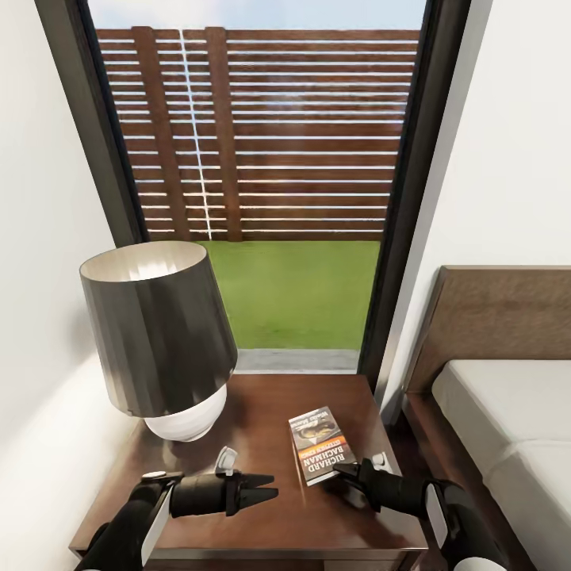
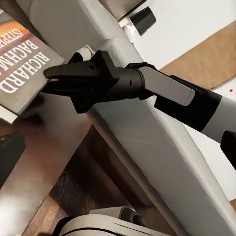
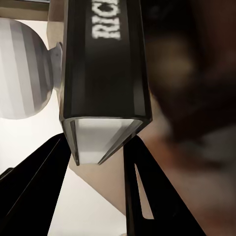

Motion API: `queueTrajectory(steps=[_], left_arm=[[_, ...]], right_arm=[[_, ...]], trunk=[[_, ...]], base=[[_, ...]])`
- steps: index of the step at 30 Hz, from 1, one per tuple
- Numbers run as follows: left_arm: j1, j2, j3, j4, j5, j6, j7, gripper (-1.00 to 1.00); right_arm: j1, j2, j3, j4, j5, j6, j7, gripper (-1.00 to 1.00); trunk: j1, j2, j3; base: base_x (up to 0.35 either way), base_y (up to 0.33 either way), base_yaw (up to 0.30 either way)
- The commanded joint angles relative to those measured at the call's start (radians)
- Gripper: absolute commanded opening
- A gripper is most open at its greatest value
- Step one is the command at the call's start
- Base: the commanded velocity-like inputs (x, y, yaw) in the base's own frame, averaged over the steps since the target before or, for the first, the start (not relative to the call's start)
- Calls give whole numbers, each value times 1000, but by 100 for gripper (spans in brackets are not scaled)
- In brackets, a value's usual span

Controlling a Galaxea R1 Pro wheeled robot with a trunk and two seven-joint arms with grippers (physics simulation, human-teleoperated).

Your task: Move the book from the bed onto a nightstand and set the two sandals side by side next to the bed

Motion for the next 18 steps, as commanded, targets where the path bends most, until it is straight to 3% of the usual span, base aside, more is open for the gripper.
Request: queueTrajectory(steps=[1, 9, 10, 18], left_arm=[[0, -1, 2, 0, -1, 11, -4, 100], [0, -1, 2, 0, -1, 11, -4, 100], [0, -1, 2, 0, -2, 11, -4, 100], [0, -1, 2, 0, -2, 11, -4, 100]], right_arm=[[-1, 1, -6, -1, 11, 6, 8, -100], [-1, 2, -5, -1, 11, 6, 8, -100], [-1, 3, -5, -1, 11, 6, 8, 100], [-1, 3, -6, -1, 11, 6, 8, 100]], trunk=[[0, 0, -1], [0, 0, -1], [0, 0, -1], [0, 0, -1]], base=[[0, 0, 0], [0, 0, 0], [0, 0, 0], [0, 0, 0]])
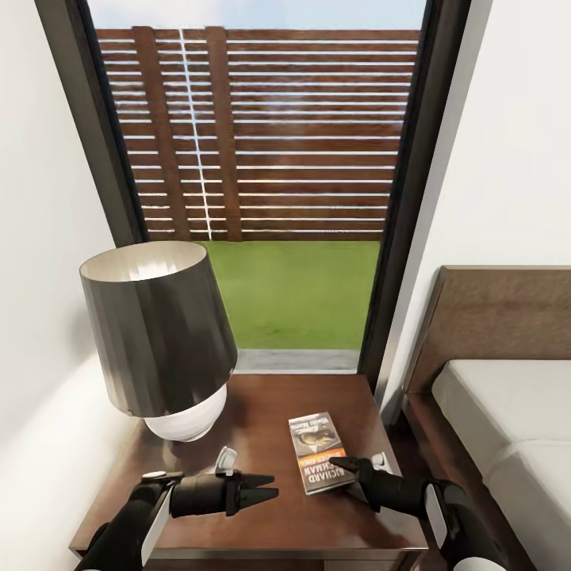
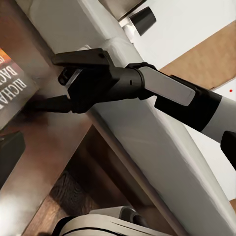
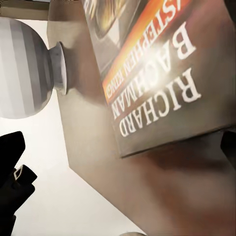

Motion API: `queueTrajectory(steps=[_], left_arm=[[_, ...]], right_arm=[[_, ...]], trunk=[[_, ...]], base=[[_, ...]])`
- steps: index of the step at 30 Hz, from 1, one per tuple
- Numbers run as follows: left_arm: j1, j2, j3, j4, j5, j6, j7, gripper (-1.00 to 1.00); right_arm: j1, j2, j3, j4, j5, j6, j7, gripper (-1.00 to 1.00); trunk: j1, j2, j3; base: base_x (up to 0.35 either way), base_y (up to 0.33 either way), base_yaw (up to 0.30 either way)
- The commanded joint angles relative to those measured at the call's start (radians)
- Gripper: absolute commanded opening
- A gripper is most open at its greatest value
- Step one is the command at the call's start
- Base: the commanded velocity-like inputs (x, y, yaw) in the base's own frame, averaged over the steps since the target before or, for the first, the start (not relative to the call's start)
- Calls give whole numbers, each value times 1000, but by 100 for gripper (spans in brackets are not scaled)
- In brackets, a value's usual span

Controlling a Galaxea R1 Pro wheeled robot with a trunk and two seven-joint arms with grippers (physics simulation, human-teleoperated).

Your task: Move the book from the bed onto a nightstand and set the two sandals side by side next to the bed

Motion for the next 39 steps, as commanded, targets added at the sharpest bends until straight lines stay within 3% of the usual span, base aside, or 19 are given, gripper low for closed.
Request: queueTrajectory(steps=[1, 20, 39], left_arm=[[0, -1, 2, 0, -1, 11, -4, 100], [0, -1, 2, 0, -1, 11, -3, 100], [0, -2, 2, 0, -1, 11, -3, 100]], right_arm=[[-1, 1, -6, -1, 10, 6, 8, 100], [-1, 1, -6, -1, 10, 6, 8, 100], [-1, 1, -6, -1, 10, 6, 8, 100]], trunk=[[0, 0, -1], [0, 0, -1], [-73, 133, 59]], base=[[0, 0, 0], [0, 0, 0], [0, 0, 0]])
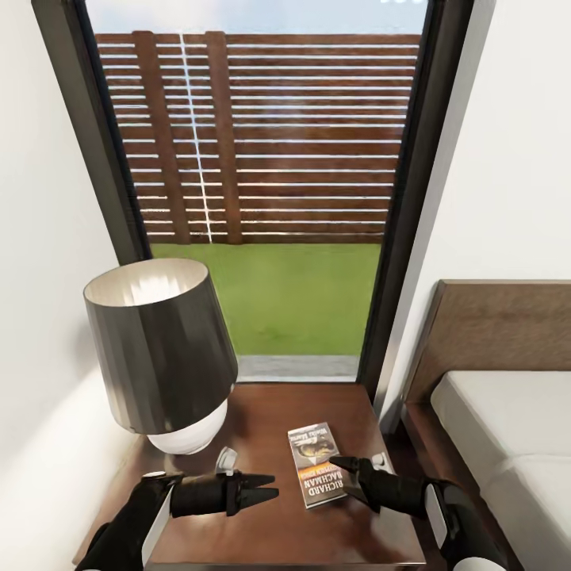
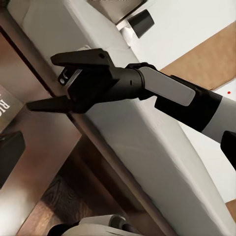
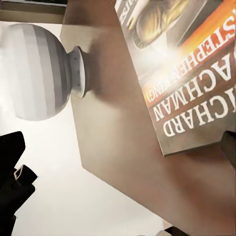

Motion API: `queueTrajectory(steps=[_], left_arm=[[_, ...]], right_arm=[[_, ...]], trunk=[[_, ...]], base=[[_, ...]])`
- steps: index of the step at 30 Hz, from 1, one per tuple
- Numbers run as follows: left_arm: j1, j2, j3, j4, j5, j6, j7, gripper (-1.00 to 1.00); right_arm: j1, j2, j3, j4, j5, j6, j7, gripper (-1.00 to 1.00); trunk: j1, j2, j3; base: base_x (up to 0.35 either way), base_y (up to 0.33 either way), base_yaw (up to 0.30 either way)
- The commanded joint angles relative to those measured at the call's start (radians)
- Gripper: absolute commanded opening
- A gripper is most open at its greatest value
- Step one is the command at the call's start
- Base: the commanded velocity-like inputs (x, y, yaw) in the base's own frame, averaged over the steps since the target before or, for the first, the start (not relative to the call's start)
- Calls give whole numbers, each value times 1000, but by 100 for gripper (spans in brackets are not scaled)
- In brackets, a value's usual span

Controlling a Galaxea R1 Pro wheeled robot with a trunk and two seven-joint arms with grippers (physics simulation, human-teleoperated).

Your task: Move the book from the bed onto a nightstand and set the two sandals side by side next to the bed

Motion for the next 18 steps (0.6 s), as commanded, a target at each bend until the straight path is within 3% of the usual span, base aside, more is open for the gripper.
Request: queueTrajectory(steps=[1, 14, 18], left_arm=[[0, -1, 2, 0, -2, 11, -4, 100], [0, -1, 2, 0, -2, 11, -4, 100], [0, -1, 1, 0, -6, 12, 23, 100]], right_arm=[[-1, 1, -6, -1, 11, 6, 8, 100], [-1, 3, -3, -5, 14, 5, 8, 100], [-1, 3, 0, -8, 14, 1, 10, 100]], trunk=[[-4, 7, 2], [-54, 98, 43], [-69, 126, 56]], base=[[0, 0, 0], [0, 0, 0], [0, 0, 0]])
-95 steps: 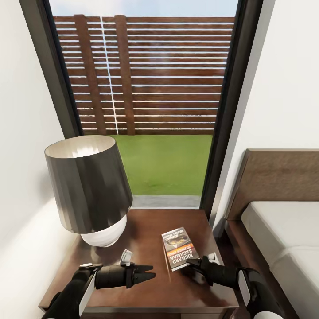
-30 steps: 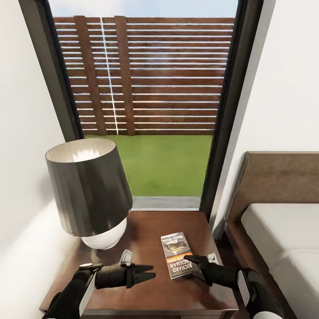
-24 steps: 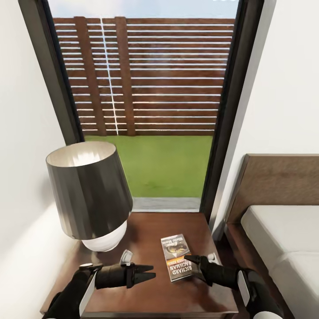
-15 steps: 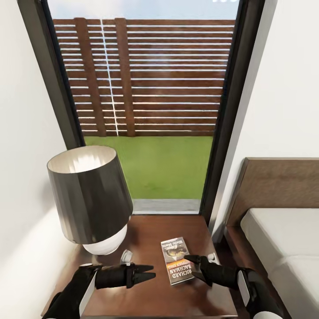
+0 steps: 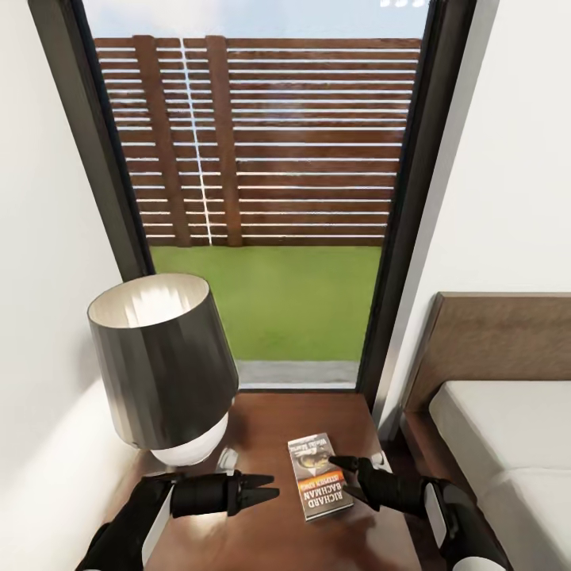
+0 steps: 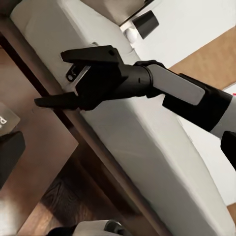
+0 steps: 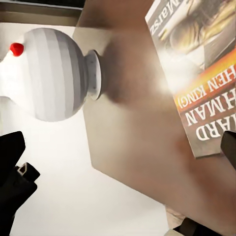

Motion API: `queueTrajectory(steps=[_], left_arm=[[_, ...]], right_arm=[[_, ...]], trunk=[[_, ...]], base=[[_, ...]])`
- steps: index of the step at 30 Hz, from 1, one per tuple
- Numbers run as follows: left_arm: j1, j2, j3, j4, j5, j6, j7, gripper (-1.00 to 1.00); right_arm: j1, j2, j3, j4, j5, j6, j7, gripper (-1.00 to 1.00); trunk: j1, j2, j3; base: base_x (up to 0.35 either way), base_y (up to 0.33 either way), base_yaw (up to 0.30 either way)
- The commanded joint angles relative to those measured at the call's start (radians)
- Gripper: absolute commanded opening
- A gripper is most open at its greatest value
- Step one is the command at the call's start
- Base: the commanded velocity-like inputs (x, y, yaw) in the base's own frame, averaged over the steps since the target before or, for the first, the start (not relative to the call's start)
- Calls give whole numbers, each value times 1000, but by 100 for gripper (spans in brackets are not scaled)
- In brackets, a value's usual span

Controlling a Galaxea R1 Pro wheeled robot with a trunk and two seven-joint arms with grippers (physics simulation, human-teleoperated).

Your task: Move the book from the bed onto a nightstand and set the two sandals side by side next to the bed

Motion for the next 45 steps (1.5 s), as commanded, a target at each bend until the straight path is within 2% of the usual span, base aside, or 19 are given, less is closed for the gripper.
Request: queueTrajectory(steps=[1, 3, 7, 10, 11, 14, 15, 17, 18, 19, 22, 23, 26, 30, 31, 36, 40, 45], left_arm=[[0, -1, 2, 0, -1, 11, -1, 100], [0, 0, 1, 2, -2, 10, 8, 100], [2, 16, -1, 7, -4, 7, 17, 100], [5, 23, -1, 9, -4, 6, 19, 100], [6, 25, -1, 10, -5, 5, 21, 100], [9, 27, 0, 10, -5, 3, 34, 100], [10, 28, -1, 11, -6, 0, 50, 100], [12, 37, -2, 21, -6, -21, 97, 100], [13, 47, -2, 80, -5, -81, 152, 100], [13, 50, -2, 108, -6, -111, 164, 100], [13, 59, -1, 163, -6, -173, 179, 100], [13, 85, -2, 221, -6, -218, 184, 100], [13, 97, -2, 271, -6, -254, 187, 100], [13, 103, -2, 347, -7, -331, 188, 100], [13, 105, -2, 406, -7, -379, 188, 100], [13, 106, -2, 448, -7, -423, 187, 100], [13, 107, -2, 456, -6, -434, 185, 100], [13, 107, -3, 457, -6, -434, 185, 100]], right_arm=[[-1, 1, -5, -2, 11, 5, 8, 100], [-1, 1, 23, -9, 11, 1, 8, 100], [-1, 2, 171, -64, 11, -7, 7, 100], [0, -3, 210, -77, 11, -37, 8, 100], [1, -5, 220, -80, 11, -68, 9, 100], [5, -16, 229, -83, 12, -149, 10, 100], [8, -35, 232, -83, 14, -189, 10, 100], [10, -93, 235, -77, 15, -253, 11, 100], [13, -162, 236, -73, 11, -318, 11, 100], [14, -185, 236, -72, 10, -339, 12, 100], [19, -227, 236, -71, 11, -374, 15, 100], [51, -252, 236, -49, 12, -426, 15, 100], [90, -258, 236, 1, 14, -505, 16, 100], [109, -259, 237, 81, 15, -643, 16, 100], [113, -259, 237, 177, 15, -719, 16, 100], [113, -261, 237, 303, 18, -748, 15, 100], [114, -261, 237, 343, 16, -753, 15, 100], [113, -261, 237, 345, 11, -753, 15, 100]], trunk=[[-4, 7, 2], [-12, 21, 9], [-27, 49, 21], [-39, 70, 30], [-42, 77, 34], [-54, 98, 43], [-58, 105, 46], [-65, 119, 52], [-69, 126, 56], [-73, 133, 59], [-85, 154, 68], [-88, 161, 71], [-100, 182, 81], [-115, 210, 93], [-119, 217, 96], [-138, 252, 112], [-154, 280, 124], [-173, 315, 140]], base=[[0, 0, 0], [0, 0, 0], [0, 0, 0], [0, 0, 0], [0, 0, 0], [0, 0, 0], [0, 0, 0], [0, 0, 0], [0, 0, 0], [0, 0, 0], [0, 0, 0], [0, 0, 0], [0, 0, 0], [0, 0, 0], [0, 0, 0], [0, 0, 0], [0, 0, 0], [0, 0, 0]])
